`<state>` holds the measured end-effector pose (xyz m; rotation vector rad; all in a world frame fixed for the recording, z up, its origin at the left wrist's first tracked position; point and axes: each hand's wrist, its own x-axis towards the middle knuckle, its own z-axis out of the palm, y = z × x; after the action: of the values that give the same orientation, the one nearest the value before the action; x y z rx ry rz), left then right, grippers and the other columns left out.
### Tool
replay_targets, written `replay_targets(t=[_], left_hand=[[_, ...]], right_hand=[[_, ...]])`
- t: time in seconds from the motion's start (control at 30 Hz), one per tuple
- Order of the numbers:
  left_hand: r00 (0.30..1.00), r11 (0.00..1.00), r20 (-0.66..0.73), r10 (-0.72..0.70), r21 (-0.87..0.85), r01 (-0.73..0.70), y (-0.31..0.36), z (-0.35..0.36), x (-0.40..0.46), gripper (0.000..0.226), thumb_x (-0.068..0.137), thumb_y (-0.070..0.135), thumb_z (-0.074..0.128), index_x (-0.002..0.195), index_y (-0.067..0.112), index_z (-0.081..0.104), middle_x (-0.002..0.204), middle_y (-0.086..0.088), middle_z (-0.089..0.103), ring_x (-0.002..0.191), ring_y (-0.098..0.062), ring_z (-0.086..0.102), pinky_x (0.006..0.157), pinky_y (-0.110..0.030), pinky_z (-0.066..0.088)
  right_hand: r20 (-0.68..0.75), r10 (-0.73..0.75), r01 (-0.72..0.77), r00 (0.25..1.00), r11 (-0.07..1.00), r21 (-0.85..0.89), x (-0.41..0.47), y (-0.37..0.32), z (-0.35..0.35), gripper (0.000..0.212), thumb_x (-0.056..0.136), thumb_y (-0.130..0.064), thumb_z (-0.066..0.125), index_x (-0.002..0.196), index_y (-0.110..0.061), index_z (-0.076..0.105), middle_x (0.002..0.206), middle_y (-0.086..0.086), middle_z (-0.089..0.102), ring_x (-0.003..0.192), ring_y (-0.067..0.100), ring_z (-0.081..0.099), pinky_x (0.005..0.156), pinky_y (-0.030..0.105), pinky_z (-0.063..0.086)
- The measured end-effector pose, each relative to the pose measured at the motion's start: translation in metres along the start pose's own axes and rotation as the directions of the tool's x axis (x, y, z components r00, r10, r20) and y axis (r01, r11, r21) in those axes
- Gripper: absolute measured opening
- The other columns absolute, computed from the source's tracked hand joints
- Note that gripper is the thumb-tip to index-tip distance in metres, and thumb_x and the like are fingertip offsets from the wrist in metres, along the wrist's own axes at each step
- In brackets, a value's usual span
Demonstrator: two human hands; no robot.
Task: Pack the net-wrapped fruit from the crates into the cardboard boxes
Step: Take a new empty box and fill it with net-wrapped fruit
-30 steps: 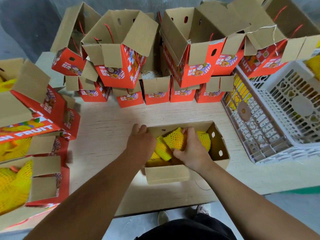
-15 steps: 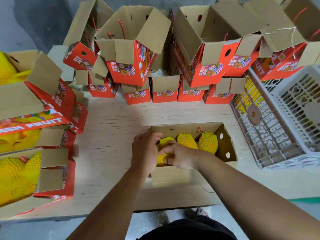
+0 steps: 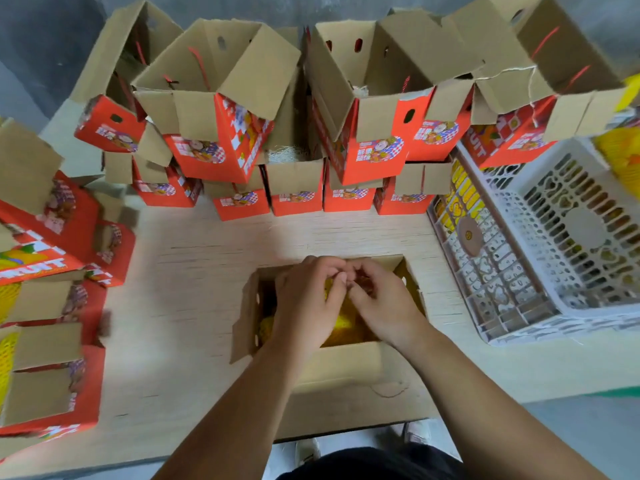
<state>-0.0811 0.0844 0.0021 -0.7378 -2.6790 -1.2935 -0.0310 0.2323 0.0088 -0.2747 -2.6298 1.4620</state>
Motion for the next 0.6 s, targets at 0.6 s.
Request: replay_targets(t=[0.6], left_hand=[[0.871,0.906,0.448,0.201,0.253,-0.339,0.211,0.316,0.194,0.018,0.1,0.029,0.054,0.101,0.024,0.072,0.1,0.003,0.073,0.101,-0.025,0.065,0.089,-0.039,0.042]], right_hand=[[-0.212,0.325,-0.324,0.922,0.945,0.039,0.024,0.22,-0.318,0.017,0.1,-0.025,0.054,0.115,-0.035,0.055,0.098,-0.007,0.066,0.054,0.004,0.054,0.049,0.028,0.039]])
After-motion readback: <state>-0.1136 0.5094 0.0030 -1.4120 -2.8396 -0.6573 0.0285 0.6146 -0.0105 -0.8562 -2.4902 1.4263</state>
